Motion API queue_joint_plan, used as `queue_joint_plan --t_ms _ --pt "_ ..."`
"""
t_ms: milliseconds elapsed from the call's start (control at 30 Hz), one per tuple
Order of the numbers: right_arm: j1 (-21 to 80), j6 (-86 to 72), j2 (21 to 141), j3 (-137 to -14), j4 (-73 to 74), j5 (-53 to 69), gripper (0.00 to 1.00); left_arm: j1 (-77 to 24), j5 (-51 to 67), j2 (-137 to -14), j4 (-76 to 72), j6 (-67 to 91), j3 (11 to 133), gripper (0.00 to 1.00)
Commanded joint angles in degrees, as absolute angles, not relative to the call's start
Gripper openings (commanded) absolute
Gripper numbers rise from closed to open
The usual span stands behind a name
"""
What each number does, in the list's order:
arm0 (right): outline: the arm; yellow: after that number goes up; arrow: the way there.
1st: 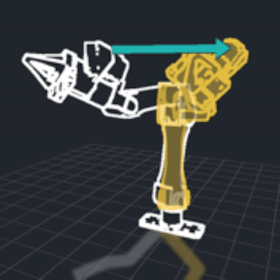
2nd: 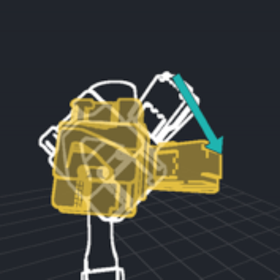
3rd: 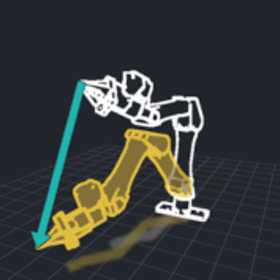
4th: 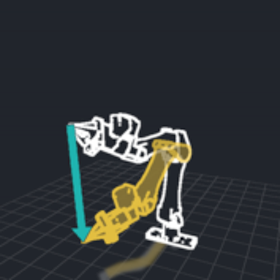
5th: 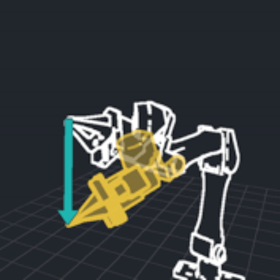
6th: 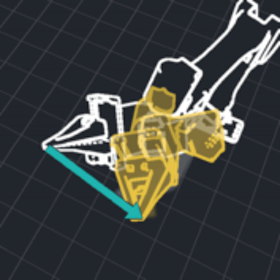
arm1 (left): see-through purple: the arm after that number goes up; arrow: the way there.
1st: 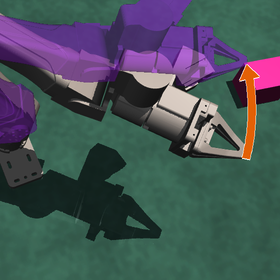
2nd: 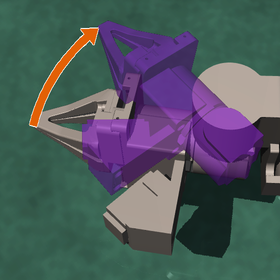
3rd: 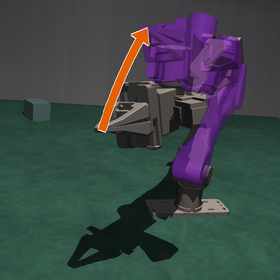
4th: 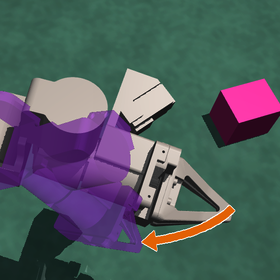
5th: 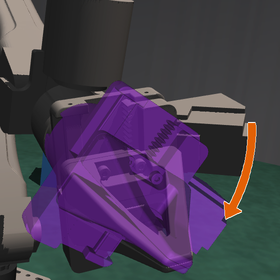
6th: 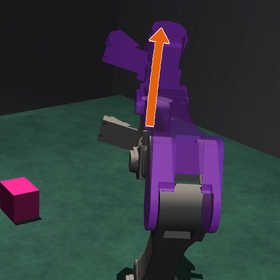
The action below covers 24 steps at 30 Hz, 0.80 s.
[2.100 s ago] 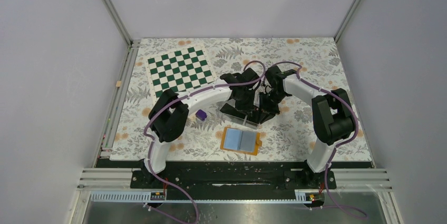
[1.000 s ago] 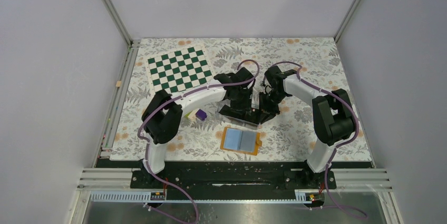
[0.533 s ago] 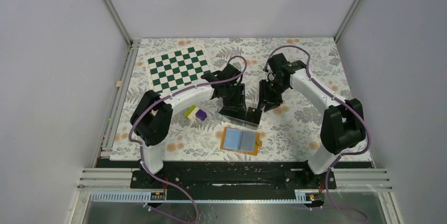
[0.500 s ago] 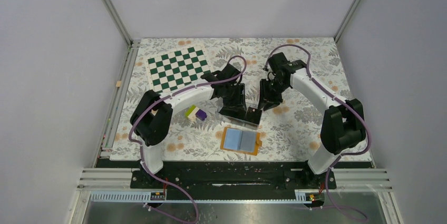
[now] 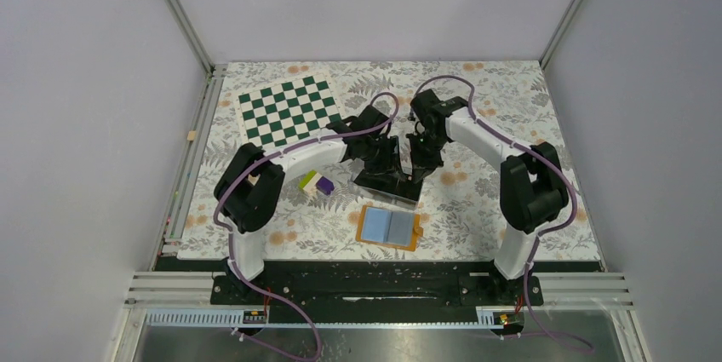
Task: Put the credit cards into the card holder
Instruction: Pick up the credit card from the storage box.
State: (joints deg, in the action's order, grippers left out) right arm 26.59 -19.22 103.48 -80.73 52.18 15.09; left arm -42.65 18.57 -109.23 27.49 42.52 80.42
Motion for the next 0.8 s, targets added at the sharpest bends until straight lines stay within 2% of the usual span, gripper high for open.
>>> queue_joint_plan --t_ms 0,467,767 --pt "28.0 -18.4 105.2 -79.5 51.4 9.5 0.00 -42.3 20.8 -109.9 24.3 43.6 78.9 0.45" --pt "31.5 -19.2 109.9 -77.7 50.2 1.0 0.00 -42.3 24.5 -113.4 22.3 45.1 78.3 0.44" --pt "31.5 -20.7 110.1 -74.2 46.7 1.6 0.00 -42.4 27.4 -114.1 20.5 46.3 78.3 0.38"
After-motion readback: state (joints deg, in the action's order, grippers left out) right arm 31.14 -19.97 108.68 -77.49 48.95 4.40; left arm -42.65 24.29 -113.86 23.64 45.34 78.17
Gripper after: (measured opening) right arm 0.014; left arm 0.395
